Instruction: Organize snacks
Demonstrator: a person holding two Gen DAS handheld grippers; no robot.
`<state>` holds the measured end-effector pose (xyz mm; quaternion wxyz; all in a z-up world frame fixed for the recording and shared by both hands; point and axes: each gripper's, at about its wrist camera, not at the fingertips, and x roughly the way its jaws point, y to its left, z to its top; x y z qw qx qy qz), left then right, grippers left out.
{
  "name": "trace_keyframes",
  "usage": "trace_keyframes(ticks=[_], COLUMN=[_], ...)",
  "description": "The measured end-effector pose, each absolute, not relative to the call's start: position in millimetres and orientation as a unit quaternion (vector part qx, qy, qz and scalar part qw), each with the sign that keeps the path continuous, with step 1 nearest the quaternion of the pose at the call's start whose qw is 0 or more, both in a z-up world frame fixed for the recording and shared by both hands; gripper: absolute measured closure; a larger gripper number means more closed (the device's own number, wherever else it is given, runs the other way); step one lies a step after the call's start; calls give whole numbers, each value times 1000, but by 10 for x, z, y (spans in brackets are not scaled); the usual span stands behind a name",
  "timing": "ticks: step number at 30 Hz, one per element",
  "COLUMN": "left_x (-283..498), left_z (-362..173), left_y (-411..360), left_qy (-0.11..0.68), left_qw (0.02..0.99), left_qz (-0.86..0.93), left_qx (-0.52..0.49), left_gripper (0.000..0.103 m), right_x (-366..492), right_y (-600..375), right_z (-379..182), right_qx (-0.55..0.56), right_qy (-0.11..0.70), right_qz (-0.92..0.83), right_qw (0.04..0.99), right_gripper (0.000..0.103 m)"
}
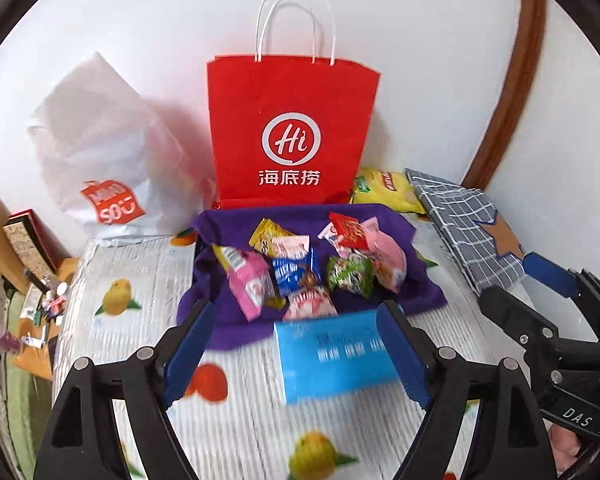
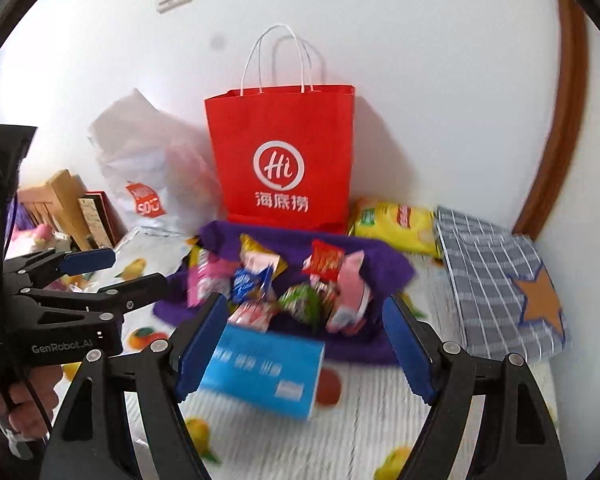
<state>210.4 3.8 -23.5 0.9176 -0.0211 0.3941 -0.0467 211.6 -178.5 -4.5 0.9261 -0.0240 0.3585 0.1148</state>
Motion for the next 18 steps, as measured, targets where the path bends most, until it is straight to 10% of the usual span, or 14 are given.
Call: trace_keyframes(ticks=[18], left_x=[398], left_z=[-245], left_y=[-145], left_qy=[322], left_qw=[947], left_qz=[9], left_qx=[0], left_gripper=[4], right_x=[462], right_y=[-2268], right_z=[41], right_qx=[1], right_qy=[305], right_qz=[39], right_qw=[951], right_gripper=[0])
